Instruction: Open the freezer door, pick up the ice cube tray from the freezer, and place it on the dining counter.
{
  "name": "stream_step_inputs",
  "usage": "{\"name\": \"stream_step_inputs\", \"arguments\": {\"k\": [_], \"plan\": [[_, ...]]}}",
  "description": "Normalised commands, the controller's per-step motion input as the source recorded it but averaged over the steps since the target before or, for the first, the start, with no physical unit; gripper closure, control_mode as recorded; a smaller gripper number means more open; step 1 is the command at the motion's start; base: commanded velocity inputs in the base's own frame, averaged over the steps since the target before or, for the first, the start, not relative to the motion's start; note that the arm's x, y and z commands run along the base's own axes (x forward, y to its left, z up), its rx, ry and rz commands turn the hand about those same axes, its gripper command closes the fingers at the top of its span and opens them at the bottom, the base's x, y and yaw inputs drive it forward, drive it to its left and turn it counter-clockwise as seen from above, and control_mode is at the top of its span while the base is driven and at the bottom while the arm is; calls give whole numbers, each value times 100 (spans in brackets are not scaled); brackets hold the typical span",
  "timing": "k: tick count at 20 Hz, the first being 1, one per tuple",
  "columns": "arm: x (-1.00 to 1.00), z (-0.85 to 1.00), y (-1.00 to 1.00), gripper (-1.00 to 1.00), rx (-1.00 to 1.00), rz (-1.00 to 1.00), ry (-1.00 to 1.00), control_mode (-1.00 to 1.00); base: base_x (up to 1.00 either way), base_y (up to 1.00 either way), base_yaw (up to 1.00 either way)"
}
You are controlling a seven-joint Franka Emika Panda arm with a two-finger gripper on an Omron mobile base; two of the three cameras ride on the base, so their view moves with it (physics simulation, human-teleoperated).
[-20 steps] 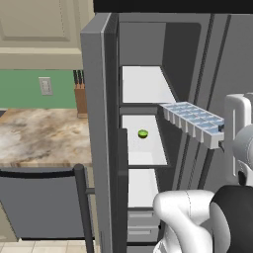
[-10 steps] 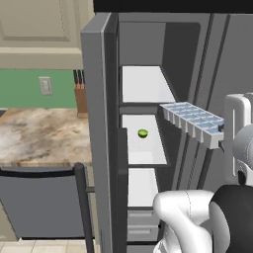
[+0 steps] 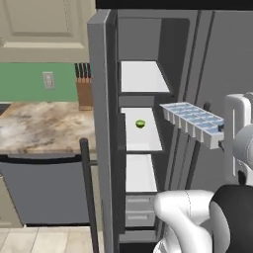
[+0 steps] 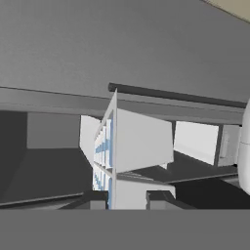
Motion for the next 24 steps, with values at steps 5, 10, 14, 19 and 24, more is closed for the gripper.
{"name": "stream_step_inputs", "arguments": {"k": [5, 10, 14, 19, 24], "plan": [[0, 0, 0, 100, 0, 0, 0, 100, -47, -12, -26], [0, 0, 0, 100, 0, 0, 0, 100, -33, -16, -43], [0, 0, 0, 100, 0, 0, 0, 100, -30, -20, -53], [0, 0, 0, 100, 0, 0, 0, 100, -22, -21, -62], [0, 0, 0, 100, 0, 0, 0, 100, -12, -26, -69]]}}
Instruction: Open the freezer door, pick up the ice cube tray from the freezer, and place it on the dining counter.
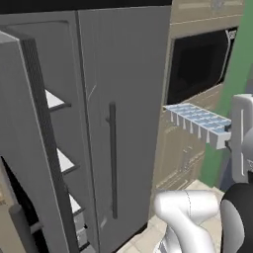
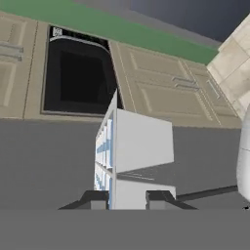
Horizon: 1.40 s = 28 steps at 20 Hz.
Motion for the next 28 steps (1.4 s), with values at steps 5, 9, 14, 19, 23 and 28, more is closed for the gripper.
{"name": "stream_step_inputs", "arguments": {"k": [5, 9, 14, 19, 23, 28], "plan": [[0, 0, 0, 100, 0, 0, 0, 100, -1, -23, -76], [0, 0, 0, 100, 0, 0, 0, 100, 0, -13, -80], [0, 0, 0, 100, 0, 0, 0, 100, 0, -3, -87], [0, 0, 0, 100, 0, 0, 0, 100, 0, 0, -95], [0, 0, 0, 100, 0, 0, 0, 100, 0, 0, -97], [0, 0, 0, 100, 0, 0, 0, 100, 0, 0, -98]]}}
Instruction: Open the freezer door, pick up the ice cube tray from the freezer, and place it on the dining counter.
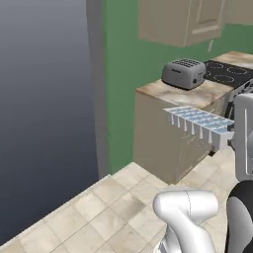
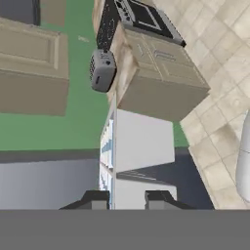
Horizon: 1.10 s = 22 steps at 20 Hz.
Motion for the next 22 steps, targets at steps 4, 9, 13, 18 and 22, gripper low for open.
{"name": "stream_step_inputs", "arguments": {"k": [4, 9, 13, 18, 22], "plan": [[0, 0, 0, 100, 0, 0, 0, 100, 0, 0, -98], [0, 0, 0, 100, 0, 0, 0, 100, 0, 0, -97], [0, 0, 0, 100, 0, 0, 0, 100, 0, 0, -96], [0, 0, 0, 100, 0, 0, 0, 100, 0, 0, -94], [0, 0, 0, 100, 0, 0, 0, 100, 2, 0, -90]]}}
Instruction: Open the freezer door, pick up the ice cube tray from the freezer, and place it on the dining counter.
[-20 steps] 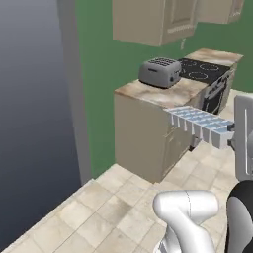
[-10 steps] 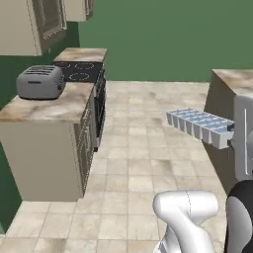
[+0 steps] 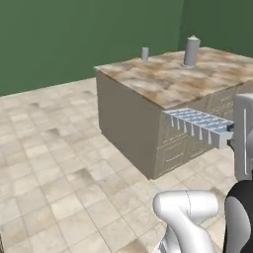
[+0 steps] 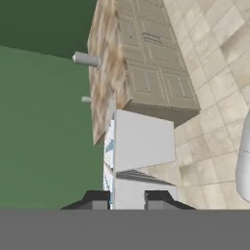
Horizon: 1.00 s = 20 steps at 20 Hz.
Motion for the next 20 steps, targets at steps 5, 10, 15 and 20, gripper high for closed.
{"name": "stream_step_inputs", "arguments": {"k": [5, 10, 15, 20], "plan": [[0, 0, 0, 100, 0, 0, 0, 100, 29, 6, -80], [0, 0, 0, 100, 0, 0, 0, 100, 70, 63, -59], [0, 0, 0, 100, 0, 0, 0, 100, 94, 100, -38], [0, 0, 0, 100, 0, 0, 0, 100, 100, 100, -36]]}}
